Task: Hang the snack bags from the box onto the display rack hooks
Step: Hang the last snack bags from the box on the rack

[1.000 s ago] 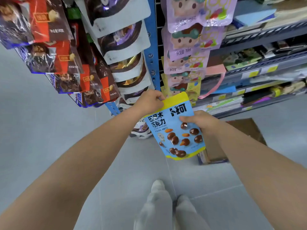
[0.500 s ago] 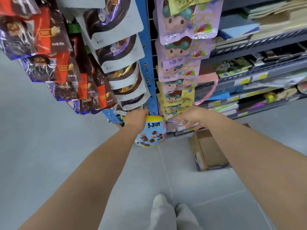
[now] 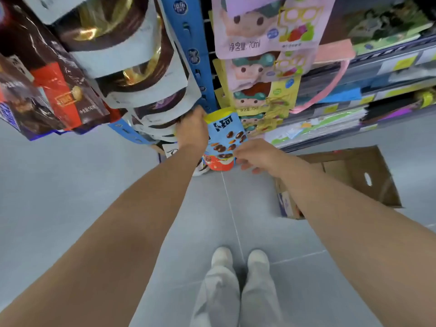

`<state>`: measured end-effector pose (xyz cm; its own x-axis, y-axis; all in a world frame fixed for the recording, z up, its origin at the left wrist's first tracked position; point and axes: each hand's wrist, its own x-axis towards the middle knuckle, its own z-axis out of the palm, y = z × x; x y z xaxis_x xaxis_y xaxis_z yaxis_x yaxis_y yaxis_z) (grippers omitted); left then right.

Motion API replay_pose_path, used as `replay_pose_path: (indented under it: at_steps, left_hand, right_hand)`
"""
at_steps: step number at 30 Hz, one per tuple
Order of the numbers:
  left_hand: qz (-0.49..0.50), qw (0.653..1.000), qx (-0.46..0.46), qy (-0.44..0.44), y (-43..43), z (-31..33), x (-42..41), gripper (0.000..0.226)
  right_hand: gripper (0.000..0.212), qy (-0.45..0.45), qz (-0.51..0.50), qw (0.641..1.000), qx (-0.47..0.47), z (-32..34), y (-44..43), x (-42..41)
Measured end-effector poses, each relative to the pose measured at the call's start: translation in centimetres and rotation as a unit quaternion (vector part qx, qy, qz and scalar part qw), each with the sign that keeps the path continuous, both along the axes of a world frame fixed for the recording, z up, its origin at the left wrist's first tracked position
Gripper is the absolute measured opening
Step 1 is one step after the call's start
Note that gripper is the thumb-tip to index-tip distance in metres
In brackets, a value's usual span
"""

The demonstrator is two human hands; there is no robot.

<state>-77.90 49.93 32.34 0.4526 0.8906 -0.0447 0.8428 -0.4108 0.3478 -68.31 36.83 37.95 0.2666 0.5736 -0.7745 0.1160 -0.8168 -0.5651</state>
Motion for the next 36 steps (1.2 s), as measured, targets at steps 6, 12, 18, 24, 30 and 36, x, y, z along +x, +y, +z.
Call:
replay_pose_path:
  at_steps: [6, 12, 18, 24, 30, 36]
  left_hand:
    - [0.114, 0.977, -0.034, -0.177, 0.5, -1.3, 1.9, 0.026]
    - [0.202, 0.934, -0.025, -0.294, 0.0, -1.0, 2.7, 0.020]
    - [0.160, 0.945, -0.030, -0.283, 0.5, -1.0, 3.0, 0.035]
    - [0.148, 0.954, -0.035, -0.259, 0.8, -1.6, 3.0, 0.043]
    - [0.322, 0.909, -0.063, -0.258, 0.1, -0.2, 4.9, 0.015]
    - [0.352, 0.913, -0.095, -0.182, -0.4, -0.3, 4.4, 0.020]
  right_hand:
    - [0.033, -0.001, 0.024, 1.000, -0.012, -3.2, 0.4, 0.7]
    - [0.037, -0.011, 0.021, 1.000, -0.005, -3.9, 0.7, 1.1]
    - [0.035, 0.005, 0.016, 1.000, -0.007, -4.2, 0.5, 1.4]
    - [0.034, 0.006, 0.026, 0.999, -0.020, -4.3, 0.5, 2.0]
    - [0.029, 0.023, 0.023, 0.999, -0.034, -4.7, -0.2, 2.1]
    - [0.033, 0.033, 0.003, 0.999, -0.035, -4.6, -0.9, 2.1]
